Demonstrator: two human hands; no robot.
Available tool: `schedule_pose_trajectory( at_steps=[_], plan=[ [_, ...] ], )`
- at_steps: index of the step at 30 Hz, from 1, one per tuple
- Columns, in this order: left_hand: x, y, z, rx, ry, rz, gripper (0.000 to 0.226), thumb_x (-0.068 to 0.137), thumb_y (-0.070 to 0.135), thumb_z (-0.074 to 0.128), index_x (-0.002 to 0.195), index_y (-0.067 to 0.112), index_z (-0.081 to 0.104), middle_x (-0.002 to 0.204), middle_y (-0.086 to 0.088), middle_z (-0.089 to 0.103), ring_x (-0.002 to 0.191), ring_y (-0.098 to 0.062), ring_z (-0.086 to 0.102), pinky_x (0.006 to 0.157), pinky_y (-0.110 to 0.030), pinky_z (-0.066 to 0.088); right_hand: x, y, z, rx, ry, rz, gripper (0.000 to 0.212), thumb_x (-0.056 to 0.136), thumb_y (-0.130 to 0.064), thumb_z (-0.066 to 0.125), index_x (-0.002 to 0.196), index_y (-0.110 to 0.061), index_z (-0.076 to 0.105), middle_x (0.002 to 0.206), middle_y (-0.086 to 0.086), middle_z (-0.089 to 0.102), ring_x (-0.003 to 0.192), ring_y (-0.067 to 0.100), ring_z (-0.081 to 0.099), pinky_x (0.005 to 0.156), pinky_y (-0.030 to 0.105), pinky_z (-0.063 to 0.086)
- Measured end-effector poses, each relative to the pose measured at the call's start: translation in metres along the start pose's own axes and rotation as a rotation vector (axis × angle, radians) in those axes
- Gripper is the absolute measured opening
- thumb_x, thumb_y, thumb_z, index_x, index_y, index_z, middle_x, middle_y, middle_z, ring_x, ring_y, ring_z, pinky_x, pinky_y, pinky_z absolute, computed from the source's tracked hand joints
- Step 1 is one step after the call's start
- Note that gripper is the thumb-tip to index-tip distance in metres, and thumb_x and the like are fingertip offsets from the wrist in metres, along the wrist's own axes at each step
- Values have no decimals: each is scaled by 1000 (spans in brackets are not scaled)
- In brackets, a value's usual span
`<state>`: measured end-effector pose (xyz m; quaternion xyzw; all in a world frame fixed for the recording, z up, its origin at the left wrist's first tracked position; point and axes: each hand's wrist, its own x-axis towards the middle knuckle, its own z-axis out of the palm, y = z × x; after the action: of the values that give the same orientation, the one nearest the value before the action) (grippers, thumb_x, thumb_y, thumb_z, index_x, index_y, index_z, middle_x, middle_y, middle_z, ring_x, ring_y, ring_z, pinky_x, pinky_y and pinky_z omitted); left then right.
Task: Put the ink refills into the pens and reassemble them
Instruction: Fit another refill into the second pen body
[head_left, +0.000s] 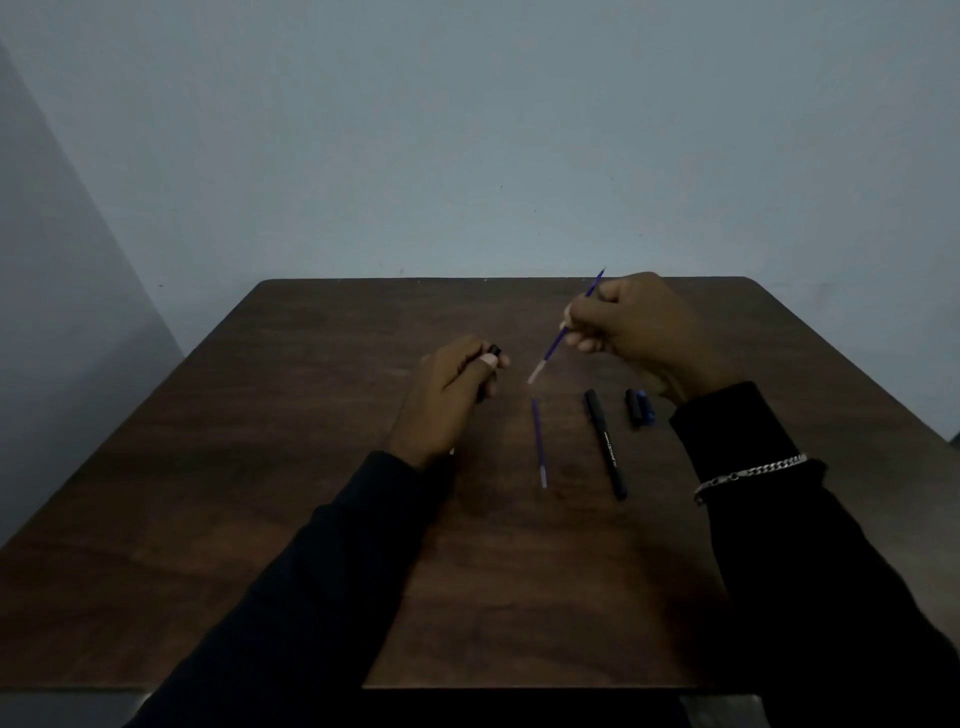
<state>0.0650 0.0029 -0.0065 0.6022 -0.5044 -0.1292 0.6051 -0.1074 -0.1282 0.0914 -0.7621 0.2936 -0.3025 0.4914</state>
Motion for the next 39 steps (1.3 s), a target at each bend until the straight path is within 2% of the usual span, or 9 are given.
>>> schedule_pose_trajectory(
  at_steps=[4,9,14,19,23,27,30,34,39],
  plan=[
    [-3,2,4,51,-106,-24,23,103,37,48,98,35,70,77,9,68,65,-2,58,57,-18,45,-1,16,2,297,20,-98,17,97,4,58,87,-6,69,82,7,78,75,18,76,64,23,60],
    [-4,3,6,73,-161,11,20,105,28,49,101,29,69,76,9,68,62,-7,61,58,-19,47,2,28,7,455,44,-202,16,95,5,60,90,-8,68,81,8,78,79,26,77,70,29,62],
    [-5,4,8,81,-164,18,20,104,30,48,100,30,68,76,10,67,62,-8,61,59,-22,48,4,34,10,450,19,-244,9,90,-4,66,90,-11,71,83,11,78,79,27,78,69,28,62],
    [-6,5,9,124,-181,26,19,106,31,49,100,32,67,78,7,68,63,-10,62,61,-27,49,3,37,11,430,-13,-250,9,94,-1,67,93,-9,71,85,13,78,82,31,78,70,30,63],
    [-6,7,7,148,-188,29,19,107,31,49,100,30,67,80,4,69,64,-10,62,60,-25,49,1,37,16,338,-39,-266,8,93,-1,69,94,-8,72,83,9,79,75,22,78,68,26,62],
    [-6,7,8,145,-190,22,21,107,30,48,103,22,67,77,8,68,62,-9,61,60,-27,48,0,38,23,253,-78,-265,12,89,3,73,88,-9,75,82,8,78,73,16,75,70,27,62],
    [-7,8,8,159,-191,31,23,107,29,48,105,17,66,77,7,67,64,-11,61,61,-32,49,-2,41,24,211,-140,-259,5,87,0,77,91,-3,77,82,10,78,75,16,75,69,27,61],
    [-7,9,7,183,-181,58,28,107,29,48,101,8,65,77,3,67,63,-13,60,62,-37,49,-2,44,27,188,-197,-250,3,88,-4,78,91,-4,78,92,16,78,78,20,78,70,27,61],
    [-8,10,7,193,-168,54,25,107,28,48,99,11,65,77,0,68,63,-13,60,60,-39,49,-2,44,28,217,-189,-243,19,89,-5,77,107,0,75,83,6,80,76,18,77,71,28,63]
  ],
)
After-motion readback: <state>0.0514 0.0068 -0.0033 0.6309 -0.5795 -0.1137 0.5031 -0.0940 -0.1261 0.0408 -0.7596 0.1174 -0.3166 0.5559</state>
